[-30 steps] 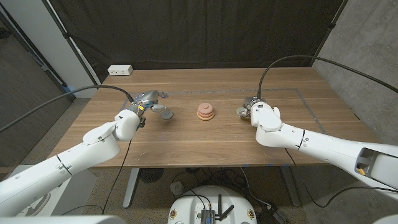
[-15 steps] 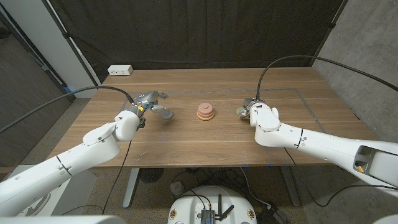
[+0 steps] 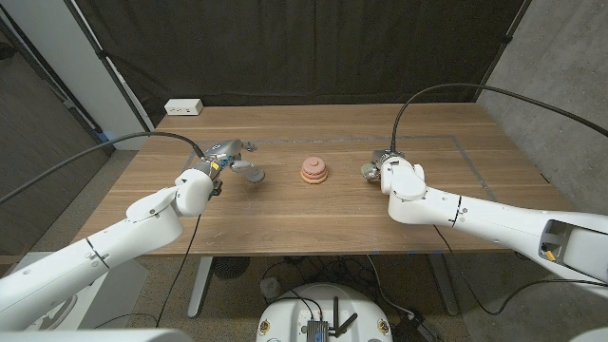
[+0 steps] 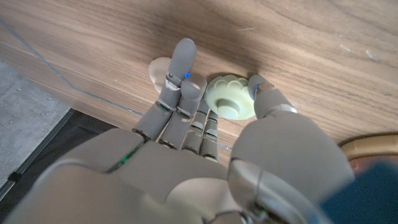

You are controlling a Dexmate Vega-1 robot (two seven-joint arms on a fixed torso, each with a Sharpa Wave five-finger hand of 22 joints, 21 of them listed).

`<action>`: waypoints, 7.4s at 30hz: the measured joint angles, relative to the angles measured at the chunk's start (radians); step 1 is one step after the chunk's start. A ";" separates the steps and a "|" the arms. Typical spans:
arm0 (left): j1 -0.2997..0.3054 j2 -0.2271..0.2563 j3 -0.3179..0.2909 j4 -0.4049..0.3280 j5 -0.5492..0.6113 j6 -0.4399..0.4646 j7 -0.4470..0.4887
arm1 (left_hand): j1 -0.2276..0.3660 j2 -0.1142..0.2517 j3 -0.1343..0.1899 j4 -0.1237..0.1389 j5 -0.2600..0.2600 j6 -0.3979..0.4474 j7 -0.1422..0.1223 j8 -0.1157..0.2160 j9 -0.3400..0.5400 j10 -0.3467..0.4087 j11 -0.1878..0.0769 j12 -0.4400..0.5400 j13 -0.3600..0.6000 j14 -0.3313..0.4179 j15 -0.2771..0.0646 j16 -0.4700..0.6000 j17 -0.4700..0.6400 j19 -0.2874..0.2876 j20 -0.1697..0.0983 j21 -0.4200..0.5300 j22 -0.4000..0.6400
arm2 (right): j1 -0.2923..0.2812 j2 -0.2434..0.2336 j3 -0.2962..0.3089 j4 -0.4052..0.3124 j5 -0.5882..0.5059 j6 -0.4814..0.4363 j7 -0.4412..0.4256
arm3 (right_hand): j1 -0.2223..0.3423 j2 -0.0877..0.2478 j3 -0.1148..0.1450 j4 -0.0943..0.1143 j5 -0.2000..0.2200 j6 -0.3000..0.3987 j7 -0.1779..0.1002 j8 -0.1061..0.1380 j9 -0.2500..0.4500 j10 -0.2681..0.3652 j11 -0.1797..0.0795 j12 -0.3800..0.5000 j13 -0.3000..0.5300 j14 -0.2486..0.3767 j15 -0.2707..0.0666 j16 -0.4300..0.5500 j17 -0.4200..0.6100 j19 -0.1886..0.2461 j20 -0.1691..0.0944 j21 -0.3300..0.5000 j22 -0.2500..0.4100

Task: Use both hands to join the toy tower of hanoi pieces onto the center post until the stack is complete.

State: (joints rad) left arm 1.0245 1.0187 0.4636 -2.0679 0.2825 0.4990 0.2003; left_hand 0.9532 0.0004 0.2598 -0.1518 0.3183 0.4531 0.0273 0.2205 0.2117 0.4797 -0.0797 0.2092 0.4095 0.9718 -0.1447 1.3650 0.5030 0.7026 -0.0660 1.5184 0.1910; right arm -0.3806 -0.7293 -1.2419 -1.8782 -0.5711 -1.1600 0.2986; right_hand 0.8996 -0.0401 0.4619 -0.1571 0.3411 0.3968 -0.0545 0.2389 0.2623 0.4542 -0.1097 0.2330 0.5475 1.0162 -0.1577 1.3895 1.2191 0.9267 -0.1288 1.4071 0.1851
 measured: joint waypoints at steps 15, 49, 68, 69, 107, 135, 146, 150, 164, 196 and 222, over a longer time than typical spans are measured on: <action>0.010 0.000 -0.006 -0.001 -0.007 -0.001 0.010 | -0.004 0.004 0.005 -0.005 0.004 0.004 0.003 0.000 0.000 0.010 -0.001 0.000 0.001 0.000 0.000 0.000 0.000 0.000 0.000 0.000 0.000 | -0.031 0.000 0.031 -0.002 0.025 0.022 -0.072 | 0.019 0.018 0.007 -0.007 0.007 0.088 -0.018 0.042 -0.001 0.085 -0.001 0.037 0.034 0.110 -0.057 0.083 0.010 0.094 -0.035 0.065 0.027; 0.030 0.007 -0.024 -0.019 -0.019 0.003 0.025 | -0.008 0.008 0.014 -0.006 0.008 0.027 0.002 0.000 0.000 0.033 -0.003 0.000 -0.002 0.016 -0.005 0.004 0.007 0.016 -0.005 0.000 0.000 | -0.049 -0.042 0.081 -0.064 0.018 0.062 -0.079 | 0.016 0.021 0.018 -0.010 0.021 0.105 -0.011 0.041 0.000 0.097 0.011 0.037 0.055 0.146 -0.064 0.112 0.010 0.108 -0.041 0.076 0.029; 0.033 0.010 -0.029 -0.018 -0.027 0.002 0.027 | -0.008 0.008 0.022 -0.008 0.008 0.029 -0.001 0.000 0.000 0.035 -0.004 0.000 -0.001 0.022 -0.007 0.004 0.007 0.016 -0.005 0.000 0.000 | -0.011 -0.073 0.050 -0.137 -0.053 0.024 0.012 | 0.010 0.027 0.021 -0.012 0.023 0.105 -0.012 0.046 -0.005 0.102 0.017 0.030 0.067 0.149 -0.060 0.120 0.010 0.114 -0.046 0.076 0.029; 0.034 0.011 -0.029 -0.018 -0.028 0.002 0.027 | -0.008 0.008 0.022 -0.008 0.008 0.029 -0.001 0.000 0.000 0.035 -0.004 0.000 -0.001 0.022 -0.007 0.004 0.007 0.016 -0.005 0.000 0.000 | -0.011 -0.073 0.050 -0.138 -0.054 0.026 0.014 | 0.010 0.027 0.021 -0.012 0.023 0.105 -0.012 0.046 -0.005 0.102 0.017 0.029 0.067 0.149 -0.060 0.120 0.010 0.114 -0.046 0.076 0.029; 0.078 0.012 -0.059 -0.020 -0.040 0.004 0.079 | -0.008 0.008 0.027 -0.008 0.015 0.043 -0.007 0.000 0.000 0.053 -0.011 0.000 0.001 0.025 -0.010 0.004 0.007 0.025 -0.011 0.000 0.000 | -0.103 -0.065 0.183 -0.213 -0.174 0.245 0.089 | 0.010 0.027 0.030 -0.021 0.030 0.109 -0.008 0.039 -0.004 0.102 0.016 0.021 0.084 0.149 -0.060 0.127 0.010 0.114 -0.046 0.076 0.029; 0.098 0.021 -0.072 -0.030 -0.051 0.009 0.093 | -0.008 0.008 0.036 -0.008 0.015 0.052 -0.009 0.000 0.005 0.062 -0.010 0.000 0.001 0.034 -0.012 0.004 0.009 0.029 -0.007 0.000 0.000 | -0.149 0.016 0.278 -0.198 -0.275 0.439 0.180 | 0.010 0.027 0.034 -0.025 0.040 0.113 -0.012 0.033 -0.005 0.102 0.016 0.016 0.093 0.149 -0.060 0.131 0.010 0.114 -0.046 0.076 0.029; 0.106 0.021 -0.074 -0.034 -0.052 0.017 0.099 | -0.008 0.008 0.036 -0.008 0.015 0.052 -0.009 0.000 0.005 0.067 -0.015 0.000 0.001 0.036 -0.011 0.004 0.009 0.028 -0.007 0.000 0.000 | -0.150 0.052 0.296 -0.170 -0.292 0.503 0.206 | 0.010 0.027 0.034 -0.025 0.040 0.113 -0.012 0.035 -0.005 0.102 0.016 0.015 0.095 0.149 -0.060 0.131 0.010 0.114 -0.046 0.076 0.029; 0.107 0.023 -0.075 -0.035 -0.053 0.018 0.099 | -0.008 0.008 0.036 -0.008 0.015 0.052 -0.009 0.000 0.005 0.067 -0.015 0.000 0.001 0.036 -0.011 0.004 0.009 0.028 -0.007 0.000 0.000 | -0.147 0.067 0.300 -0.159 -0.298 0.517 0.213 | 0.010 0.027 0.034 -0.025 0.040 0.113 -0.012 0.035 -0.004 0.102 0.016 0.015 0.098 0.149 -0.060 0.131 0.010 0.114 -0.046 0.076 0.029; 0.106 0.024 -0.075 -0.031 -0.057 0.013 0.099 | -0.008 0.008 0.039 -0.011 0.015 0.057 -0.015 0.000 0.005 0.067 -0.015 0.000 0.001 0.038 -0.012 0.004 0.009 0.028 -0.007 0.000 0.000 | -0.138 0.105 0.304 -0.130 -0.321 0.552 0.236 | 0.010 0.027 0.036 -0.028 0.041 0.113 -0.012 0.034 -0.004 0.106 0.020 0.013 0.104 0.149 -0.060 0.131 0.010 0.114 -0.046 0.076 0.029; 0.112 0.021 -0.077 -0.026 -0.064 -0.001 0.107 | -0.008 0.008 0.045 -0.010 0.015 0.057 -0.015 0.000 0.004 0.067 -0.015 0.000 0.006 0.041 -0.016 0.004 0.009 0.028 -0.007 0.000 0.000 | -0.095 0.179 0.278 -0.042 -0.314 0.569 0.278 | 0.010 0.027 0.041 -0.032 0.043 0.122 -0.014 0.035 -0.005 0.112 0.014 0.002 0.110 0.149 -0.060 0.138 0.010 0.114 -0.046 0.076 0.029; 0.111 0.016 -0.073 -0.025 -0.062 -0.001 0.107 | -0.008 0.008 0.045 -0.010 0.015 0.057 -0.015 -0.008 0.004 0.067 -0.015 0.000 0.006 0.041 -0.016 0.004 0.009 0.028 -0.007 0.000 0.000 | -0.067 0.200 0.239 0.018 -0.282 0.545 0.259 | 0.010 0.027 0.044 -0.035 0.048 0.125 -0.017 0.029 -0.004 0.116 0.010 0.002 0.113 0.149 -0.060 0.138 0.010 0.114 -0.046 0.076 0.024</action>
State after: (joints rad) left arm 1.1355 1.0351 0.3906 -2.0931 0.2202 0.4985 0.3076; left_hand 0.9452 0.0081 0.3050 -0.1615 0.3329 0.5106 0.0127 0.2128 0.2161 0.5467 -0.0944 0.2092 0.4152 1.0129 -0.1607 1.3689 0.5121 0.7310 -0.0734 1.5184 0.1910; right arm -0.4477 -0.5293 -1.0034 -1.8606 -0.8535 -0.6154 0.5579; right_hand 0.9097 -0.0133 0.5056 -0.1919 0.3888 0.5219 -0.0717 0.2683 0.2581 0.5706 -0.1001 0.2347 0.6602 1.1651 -0.2180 1.5277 1.2288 1.0403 -0.1748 1.4832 0.2091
